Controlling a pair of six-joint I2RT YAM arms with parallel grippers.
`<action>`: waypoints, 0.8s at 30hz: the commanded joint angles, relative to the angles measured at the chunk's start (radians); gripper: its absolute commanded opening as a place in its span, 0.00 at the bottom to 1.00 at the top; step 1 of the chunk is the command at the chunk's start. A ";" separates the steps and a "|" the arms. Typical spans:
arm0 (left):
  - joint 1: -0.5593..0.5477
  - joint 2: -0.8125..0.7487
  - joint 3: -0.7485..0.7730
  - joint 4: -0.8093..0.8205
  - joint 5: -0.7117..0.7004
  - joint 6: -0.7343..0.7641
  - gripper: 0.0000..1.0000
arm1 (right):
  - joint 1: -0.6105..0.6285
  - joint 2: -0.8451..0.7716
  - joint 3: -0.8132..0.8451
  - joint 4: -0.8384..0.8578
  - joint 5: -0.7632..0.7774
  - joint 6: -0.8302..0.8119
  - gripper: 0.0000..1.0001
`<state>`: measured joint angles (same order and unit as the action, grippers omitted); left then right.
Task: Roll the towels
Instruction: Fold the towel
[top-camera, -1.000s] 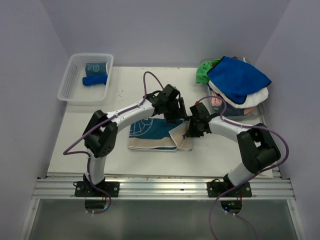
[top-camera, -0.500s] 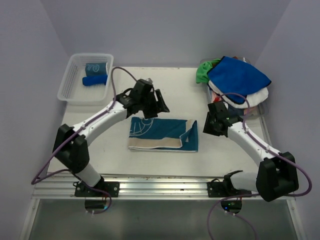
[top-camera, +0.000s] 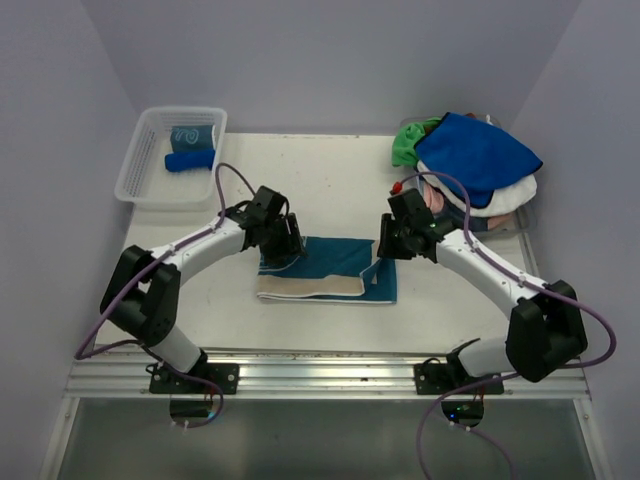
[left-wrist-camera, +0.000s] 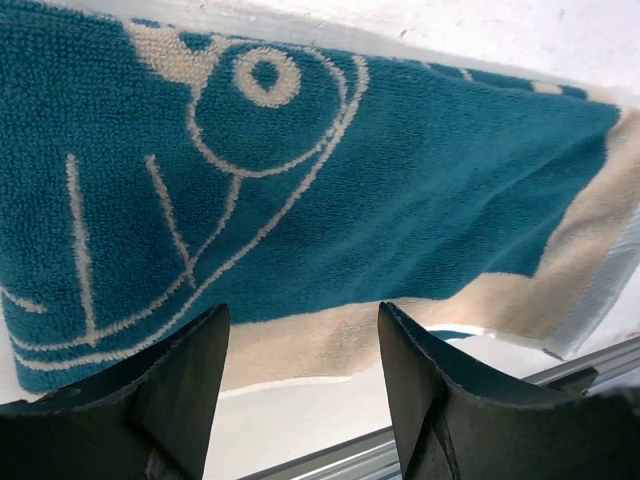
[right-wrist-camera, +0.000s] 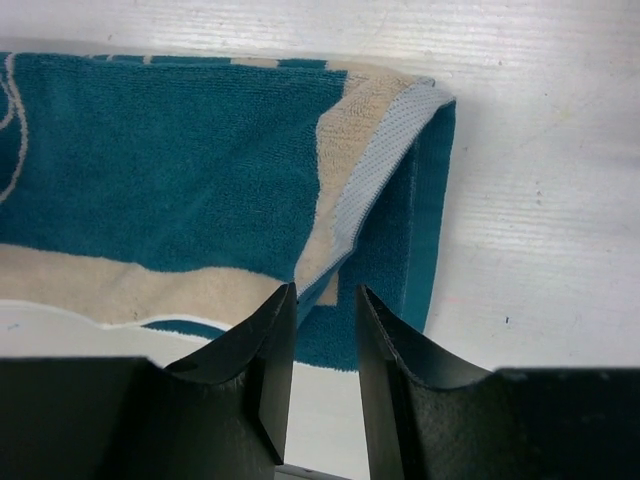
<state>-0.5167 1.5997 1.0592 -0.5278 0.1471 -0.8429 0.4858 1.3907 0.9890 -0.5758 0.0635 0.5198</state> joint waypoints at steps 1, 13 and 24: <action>0.012 0.025 -0.008 0.023 -0.004 0.057 0.64 | 0.005 -0.019 0.056 0.028 -0.037 -0.017 0.34; 0.032 0.060 -0.039 0.028 0.005 0.108 0.65 | 0.048 0.107 -0.065 -0.004 -0.018 -0.083 0.32; 0.061 -0.026 -0.019 -0.029 0.045 0.133 0.65 | 0.048 -0.013 -0.053 -0.047 0.006 -0.043 0.29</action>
<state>-0.4648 1.6524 1.0206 -0.5285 0.1833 -0.7475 0.5354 1.4220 0.8970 -0.6014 0.0532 0.4702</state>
